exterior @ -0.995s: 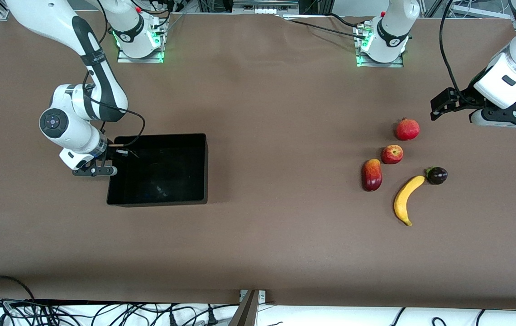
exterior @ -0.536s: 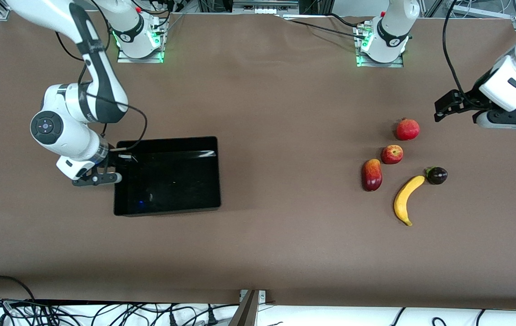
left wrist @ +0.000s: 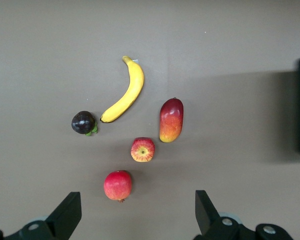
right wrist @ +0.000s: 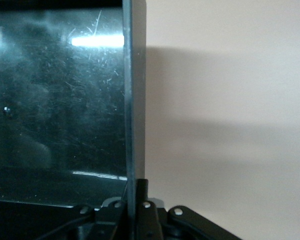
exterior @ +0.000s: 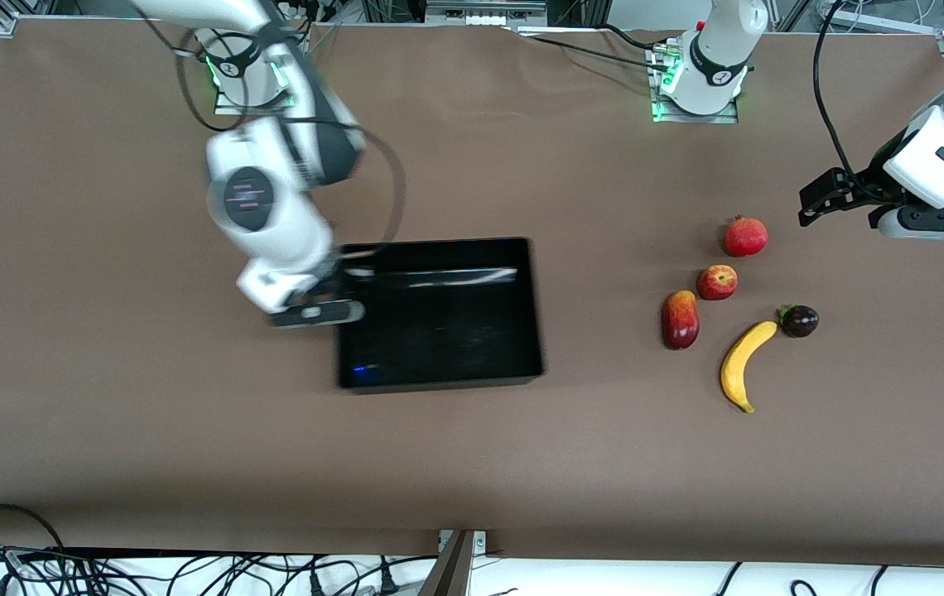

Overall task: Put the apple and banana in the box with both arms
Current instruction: 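Slide the black box with the right gripper toward the fruit, then withdraw the right gripper while the left gripper descends to the small apple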

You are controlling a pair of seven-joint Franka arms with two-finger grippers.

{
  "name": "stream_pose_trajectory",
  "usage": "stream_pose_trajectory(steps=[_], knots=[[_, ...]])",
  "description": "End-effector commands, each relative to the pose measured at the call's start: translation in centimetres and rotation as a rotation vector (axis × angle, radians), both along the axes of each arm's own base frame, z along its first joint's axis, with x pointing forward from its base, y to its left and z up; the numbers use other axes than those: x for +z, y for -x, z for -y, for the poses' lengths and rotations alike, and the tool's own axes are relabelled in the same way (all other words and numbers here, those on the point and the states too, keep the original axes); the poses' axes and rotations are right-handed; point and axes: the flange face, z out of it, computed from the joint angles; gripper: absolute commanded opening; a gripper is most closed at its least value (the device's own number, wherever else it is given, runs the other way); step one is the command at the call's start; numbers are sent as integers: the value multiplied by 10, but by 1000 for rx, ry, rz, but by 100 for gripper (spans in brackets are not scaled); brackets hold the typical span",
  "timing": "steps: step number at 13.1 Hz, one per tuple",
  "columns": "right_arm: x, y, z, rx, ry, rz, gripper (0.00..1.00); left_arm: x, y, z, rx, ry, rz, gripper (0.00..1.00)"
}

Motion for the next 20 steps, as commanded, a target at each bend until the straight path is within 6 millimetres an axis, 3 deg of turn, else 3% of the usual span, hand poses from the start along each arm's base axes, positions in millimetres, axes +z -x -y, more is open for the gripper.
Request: stream_pose_trajectory(steps=[1, 3, 6, 9, 12, 13, 14, 15, 18, 20], knots=[[-26, 17, -97, -73, -18, -3, 0, 7, -4, 5, -12, 27, -3, 100], [-47, 35, -145, -126, -65, -9, 0, 7, -4, 5, -10, 27, -3, 100], [-78, 58, -182, -145, -100, 20, 0, 7, -4, 5, -6, 27, -4, 100], [-102, 65, -194, -151, -117, 51, 0, 9, -14, 3, -8, 32, 9, 100], [-108, 75, -202, -125, -113, 54, 0, 10, -20, 2, -5, 34, -1, 100], [-110, 75, -201, -118, -107, 56, 11, 10, -20, 2, -2, 32, -1, 100], [-110, 76, -202, -98, -104, 61, 48, 10, -20, 3, -3, 33, 1, 100], [-107, 74, -201, -90, -104, 67, 99, 9, -20, 3, -2, 32, -2, 100], [-77, 64, -194, -68, -120, 87, 100, 2, -23, 3, -8, 33, -16, 100], [-41, 45, -170, -28, -94, 86, 100, -37, -20, 5, -12, 28, -173, 100]])
